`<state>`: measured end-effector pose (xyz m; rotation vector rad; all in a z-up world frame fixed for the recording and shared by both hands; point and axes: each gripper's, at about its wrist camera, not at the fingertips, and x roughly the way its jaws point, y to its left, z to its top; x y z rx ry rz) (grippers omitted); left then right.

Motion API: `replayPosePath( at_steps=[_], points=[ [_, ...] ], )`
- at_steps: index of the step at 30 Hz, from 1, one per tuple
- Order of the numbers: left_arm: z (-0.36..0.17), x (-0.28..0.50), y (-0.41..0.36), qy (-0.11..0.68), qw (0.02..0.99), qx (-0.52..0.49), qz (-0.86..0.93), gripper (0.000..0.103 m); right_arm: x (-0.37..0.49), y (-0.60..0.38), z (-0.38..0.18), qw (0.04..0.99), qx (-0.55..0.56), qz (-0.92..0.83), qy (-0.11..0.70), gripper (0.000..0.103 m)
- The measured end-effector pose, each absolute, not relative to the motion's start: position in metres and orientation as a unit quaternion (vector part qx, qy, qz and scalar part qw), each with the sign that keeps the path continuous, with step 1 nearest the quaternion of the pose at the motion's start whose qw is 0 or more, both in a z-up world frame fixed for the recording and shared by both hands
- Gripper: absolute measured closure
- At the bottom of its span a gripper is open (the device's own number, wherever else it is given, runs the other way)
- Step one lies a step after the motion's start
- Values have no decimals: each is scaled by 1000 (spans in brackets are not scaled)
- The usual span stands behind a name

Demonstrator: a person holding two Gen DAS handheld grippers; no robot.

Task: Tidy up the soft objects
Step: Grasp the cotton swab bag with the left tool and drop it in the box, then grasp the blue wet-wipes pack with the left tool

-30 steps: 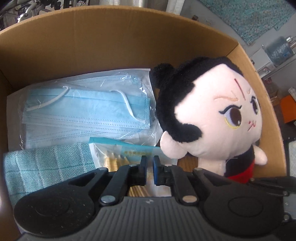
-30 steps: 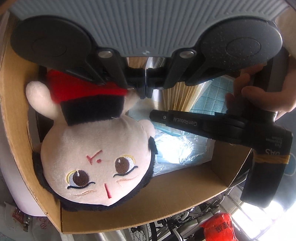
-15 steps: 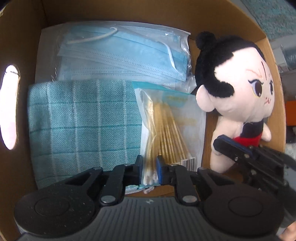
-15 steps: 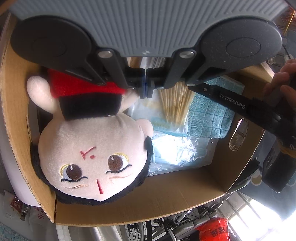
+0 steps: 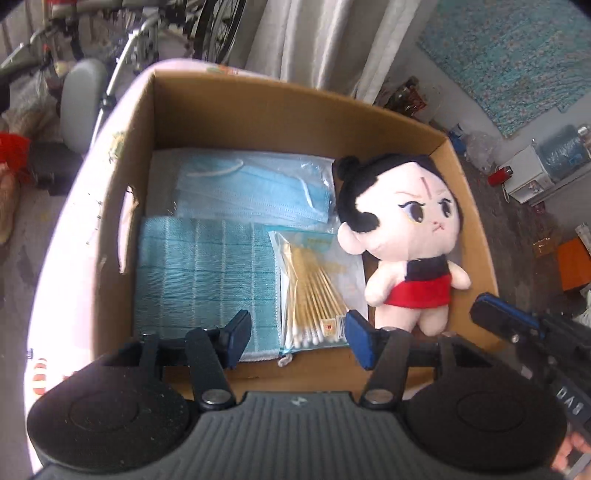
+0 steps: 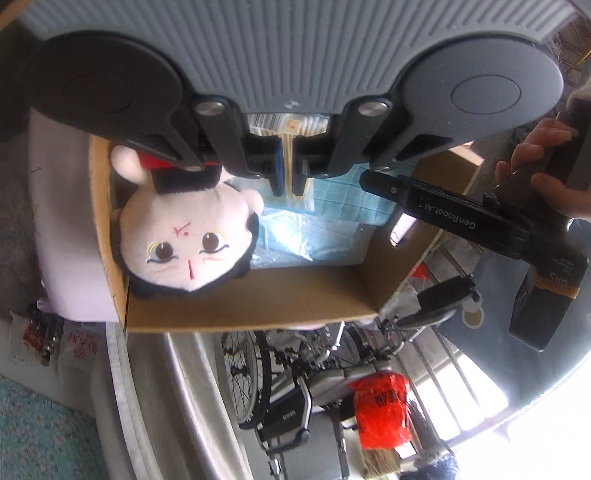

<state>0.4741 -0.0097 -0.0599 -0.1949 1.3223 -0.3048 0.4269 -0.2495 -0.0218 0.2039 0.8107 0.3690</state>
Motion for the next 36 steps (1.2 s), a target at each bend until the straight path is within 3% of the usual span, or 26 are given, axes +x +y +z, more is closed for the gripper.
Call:
replayPosePath(
  at_steps=[5,9,17,22,25,27,30,36],
  points=[
    [19,377,12,514,838,-10,-184,45,334,-272,22,898,120,207,370,96],
    [35,290,33,473,860,15,-188,42,272,-271,9,883,142,223,388,91],
    [-56,187,67,483,852,22,-199,41,200,-217,-92,791,250,267,491,79],
    [-103,165,89,500,846,-22,-185,27,177,-184,-134,751,273,257,544,71],
    [-120,158,94,509,837,-24,-199,30,174,-172,-143,742,273,251,558,58],
    [-126,156,96,510,832,-39,-215,32,174,-166,-147,738,279,250,561,58],
    [-134,155,98,508,829,-69,-222,46,181,-148,-147,747,241,257,564,59],
    [-138,153,110,495,835,-110,-213,49,203,-130,-152,771,204,252,548,82]
  ],
)
